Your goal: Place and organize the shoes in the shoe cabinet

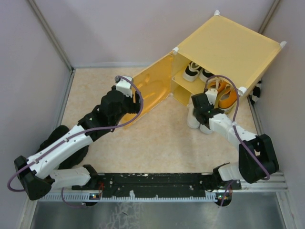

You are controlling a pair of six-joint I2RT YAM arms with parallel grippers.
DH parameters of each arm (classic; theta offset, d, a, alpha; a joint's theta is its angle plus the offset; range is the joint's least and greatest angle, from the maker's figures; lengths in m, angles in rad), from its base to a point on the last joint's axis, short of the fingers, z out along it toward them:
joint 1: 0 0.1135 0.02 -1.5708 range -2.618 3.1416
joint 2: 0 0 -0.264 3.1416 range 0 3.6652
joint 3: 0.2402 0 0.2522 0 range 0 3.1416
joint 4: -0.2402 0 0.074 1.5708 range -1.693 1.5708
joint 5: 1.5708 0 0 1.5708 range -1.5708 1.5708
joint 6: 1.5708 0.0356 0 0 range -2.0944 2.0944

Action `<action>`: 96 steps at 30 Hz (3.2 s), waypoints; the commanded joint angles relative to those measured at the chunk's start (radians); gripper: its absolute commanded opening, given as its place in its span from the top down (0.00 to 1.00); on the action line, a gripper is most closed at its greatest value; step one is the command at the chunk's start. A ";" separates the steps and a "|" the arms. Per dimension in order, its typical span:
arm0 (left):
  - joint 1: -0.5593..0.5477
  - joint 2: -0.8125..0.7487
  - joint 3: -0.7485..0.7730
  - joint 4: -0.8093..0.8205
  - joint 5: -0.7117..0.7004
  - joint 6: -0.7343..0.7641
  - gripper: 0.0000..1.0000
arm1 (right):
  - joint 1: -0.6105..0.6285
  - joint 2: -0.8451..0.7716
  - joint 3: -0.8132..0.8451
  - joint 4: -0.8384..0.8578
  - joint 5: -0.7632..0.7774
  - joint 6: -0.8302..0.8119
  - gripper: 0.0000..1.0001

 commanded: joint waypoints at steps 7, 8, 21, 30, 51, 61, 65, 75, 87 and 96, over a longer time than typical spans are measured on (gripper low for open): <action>0.002 -0.008 -0.006 0.011 -0.012 0.018 0.23 | -0.032 0.017 0.173 0.257 0.004 -0.082 0.65; 0.002 -0.008 -0.006 0.011 -0.012 0.017 0.23 | -0.032 0.012 0.165 0.259 0.010 -0.080 0.55; 0.002 0.005 -0.003 0.015 0.009 0.012 0.24 | 0.045 -0.194 0.133 0.118 -0.099 -0.186 0.41; 0.002 0.001 -0.003 0.011 -0.003 0.011 0.24 | 0.116 -0.274 0.120 -0.087 -0.181 -0.171 0.44; 0.002 0.015 -0.004 0.002 -0.024 0.019 0.24 | 0.286 -0.136 -0.168 0.131 0.073 0.108 0.63; 0.002 0.017 -0.016 0.010 -0.021 0.019 0.24 | 0.165 0.044 -0.127 0.496 0.196 0.018 0.64; 0.002 0.015 -0.019 0.009 -0.024 0.021 0.23 | 0.147 0.126 -0.093 0.694 0.237 -0.110 0.65; 0.002 0.014 -0.020 0.009 -0.032 0.024 0.23 | 0.171 0.220 0.003 0.651 0.197 -0.126 0.66; 0.002 0.024 -0.008 0.004 -0.032 0.028 0.23 | 0.368 -0.163 -0.103 0.039 0.191 0.052 0.66; 0.002 0.035 -0.007 0.010 -0.002 0.015 0.24 | 0.355 -0.149 -0.147 -0.207 0.249 0.275 0.59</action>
